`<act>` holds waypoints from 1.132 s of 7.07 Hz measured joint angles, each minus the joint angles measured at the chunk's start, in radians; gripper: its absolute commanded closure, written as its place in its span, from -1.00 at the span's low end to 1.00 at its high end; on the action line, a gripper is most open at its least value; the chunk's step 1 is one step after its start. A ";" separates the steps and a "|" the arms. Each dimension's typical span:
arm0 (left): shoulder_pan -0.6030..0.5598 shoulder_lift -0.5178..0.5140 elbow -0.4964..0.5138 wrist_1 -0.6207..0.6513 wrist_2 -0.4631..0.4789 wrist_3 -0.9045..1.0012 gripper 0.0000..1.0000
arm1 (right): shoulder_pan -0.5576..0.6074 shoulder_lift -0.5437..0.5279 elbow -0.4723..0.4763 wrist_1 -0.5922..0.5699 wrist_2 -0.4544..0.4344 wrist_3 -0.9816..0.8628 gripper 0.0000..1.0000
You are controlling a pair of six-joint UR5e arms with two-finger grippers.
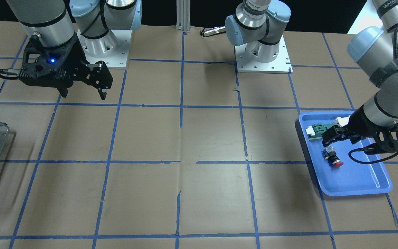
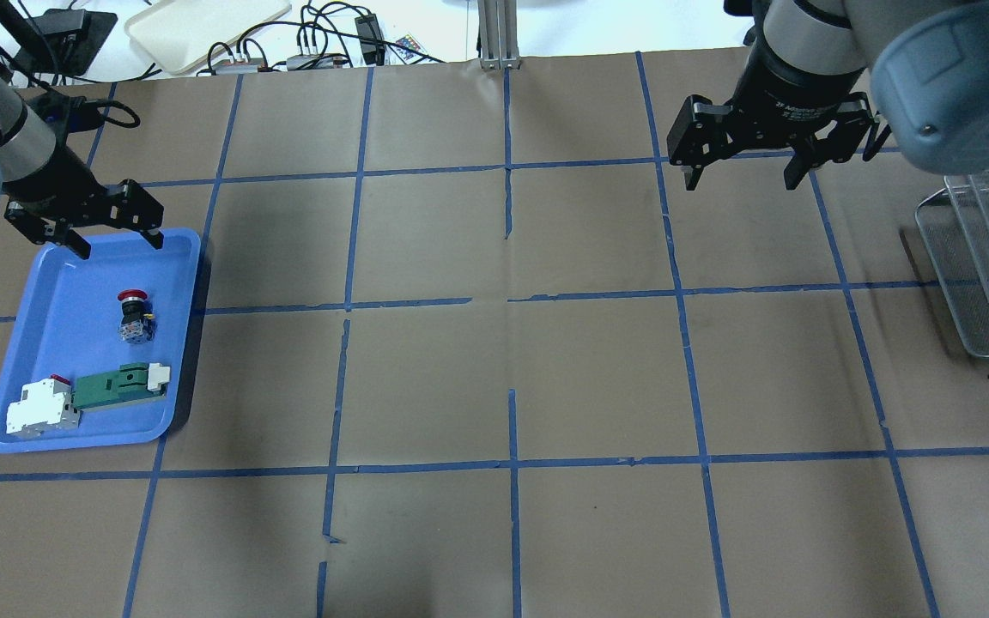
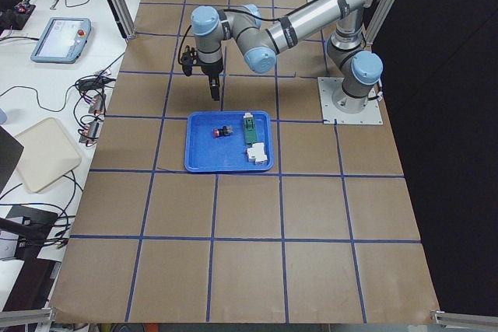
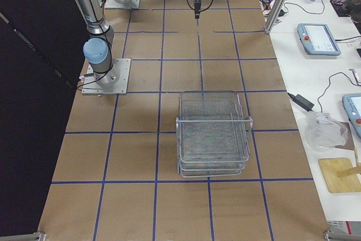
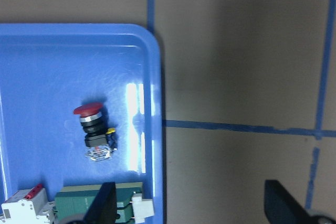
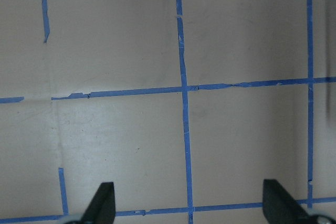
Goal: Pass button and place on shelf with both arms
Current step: 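Lower the left gripper and grasp the red push button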
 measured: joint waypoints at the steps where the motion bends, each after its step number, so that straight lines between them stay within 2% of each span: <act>1: 0.015 -0.039 -0.019 0.042 0.003 0.052 -1.00 | 0.000 0.001 0.000 0.000 0.001 0.000 -1.00; 3: 0.030 -0.123 -0.050 0.136 0.019 0.122 -1.00 | 0.000 0.001 0.000 0.000 0.003 -0.001 -1.00; 5: 0.079 -0.159 -0.098 0.208 0.036 0.172 -1.00 | 0.000 0.001 0.000 0.001 0.003 -0.001 -1.00; 7: 0.118 -0.154 -0.180 0.300 0.038 0.190 -0.47 | 0.000 0.001 0.000 0.002 0.003 -0.003 -1.00; 8: 0.125 -0.157 -0.203 0.335 0.037 0.190 0.11 | 0.000 0.001 0.000 0.002 0.004 -0.005 -1.00</act>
